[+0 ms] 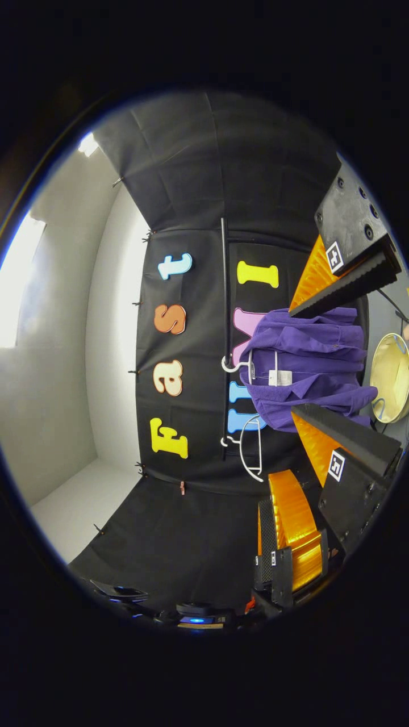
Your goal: Grasp the clothes on the hanger with both hands and then place them into the laundry hamper below.
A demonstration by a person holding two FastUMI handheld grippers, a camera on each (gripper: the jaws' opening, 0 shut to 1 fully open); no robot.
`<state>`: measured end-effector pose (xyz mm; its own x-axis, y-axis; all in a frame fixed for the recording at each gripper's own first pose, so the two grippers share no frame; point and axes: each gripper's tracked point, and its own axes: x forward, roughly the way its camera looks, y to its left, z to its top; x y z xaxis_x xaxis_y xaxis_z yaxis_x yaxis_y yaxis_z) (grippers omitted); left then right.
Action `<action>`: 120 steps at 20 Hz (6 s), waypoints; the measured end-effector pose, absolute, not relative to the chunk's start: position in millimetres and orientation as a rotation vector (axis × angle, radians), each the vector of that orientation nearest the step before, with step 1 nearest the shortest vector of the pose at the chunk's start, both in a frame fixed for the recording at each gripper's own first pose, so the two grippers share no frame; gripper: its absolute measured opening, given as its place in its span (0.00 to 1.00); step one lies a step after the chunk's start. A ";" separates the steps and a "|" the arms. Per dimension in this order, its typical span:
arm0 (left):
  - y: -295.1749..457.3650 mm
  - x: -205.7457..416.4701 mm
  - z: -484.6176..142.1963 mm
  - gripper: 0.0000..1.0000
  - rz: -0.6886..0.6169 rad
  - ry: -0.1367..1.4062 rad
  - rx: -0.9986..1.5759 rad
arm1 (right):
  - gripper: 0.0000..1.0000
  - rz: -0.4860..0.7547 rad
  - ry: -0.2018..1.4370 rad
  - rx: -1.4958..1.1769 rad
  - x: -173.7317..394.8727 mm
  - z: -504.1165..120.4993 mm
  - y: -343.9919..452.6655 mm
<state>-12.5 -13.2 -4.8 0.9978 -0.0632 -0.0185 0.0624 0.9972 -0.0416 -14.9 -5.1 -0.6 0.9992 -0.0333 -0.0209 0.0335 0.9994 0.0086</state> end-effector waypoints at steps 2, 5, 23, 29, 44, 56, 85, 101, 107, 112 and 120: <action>-9.9 -14.4 -3.3 0.95 -0.068 0.017 -0.040 | 0.97 -0.041 0.018 -0.003 -20.2 0.9 -3.4; -5.3 -16.2 -1.1 0.94 -0.084 0.006 -0.038 | 0.96 -0.060 0.011 -0.024 -20.3 3.5 0.9; 46.0 15.3 -18.5 0.95 -0.144 0.019 -0.073 | 0.96 -0.171 0.045 -0.056 11.0 -22.1 15.8; 42.4 87.1 -34.8 0.95 -0.108 0.026 -0.060 | 0.97 -0.105 0.007 -0.039 84.1 -37.4 -7.3; 31.9 250.6 -97.3 0.95 0.062 0.095 -0.045 | 0.97 0.039 0.078 0.060 250.2 -115.8 -74.1; 53.2 311.8 -193.6 0.93 0.213 0.228 -0.159 | 0.97 0.146 0.165 0.081 355.0 -194.8 -79.1; 126.4 340.2 -168.0 0.05 0.434 0.145 -0.043 | 0.10 0.101 0.112 0.218 414.1 -213.8 -118.3; 214.6 295.3 -46.6 0.05 0.663 -0.018 0.277 | 0.09 0.113 -0.151 0.166 401.8 -112.9 -122.7; 217.4 321.3 -95.7 0.05 0.570 0.141 0.280 | 0.09 0.008 -0.271 0.127 421.9 -87.3 -160.8; 212.7 336.4 -129.5 0.05 0.514 0.191 0.200 | 0.09 -0.063 -0.281 0.257 428.4 -103.1 -189.7; 220.5 359.9 -130.0 0.05 0.369 0.202 0.124 | 0.09 -0.076 -0.386 0.484 451.8 -107.3 -203.1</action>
<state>359.9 220.5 -130.0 0.9130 0.3693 -0.1733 -0.3446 0.9255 0.1569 451.8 -203.1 -107.3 0.9251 -0.1614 0.3437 -0.0195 0.8838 0.4675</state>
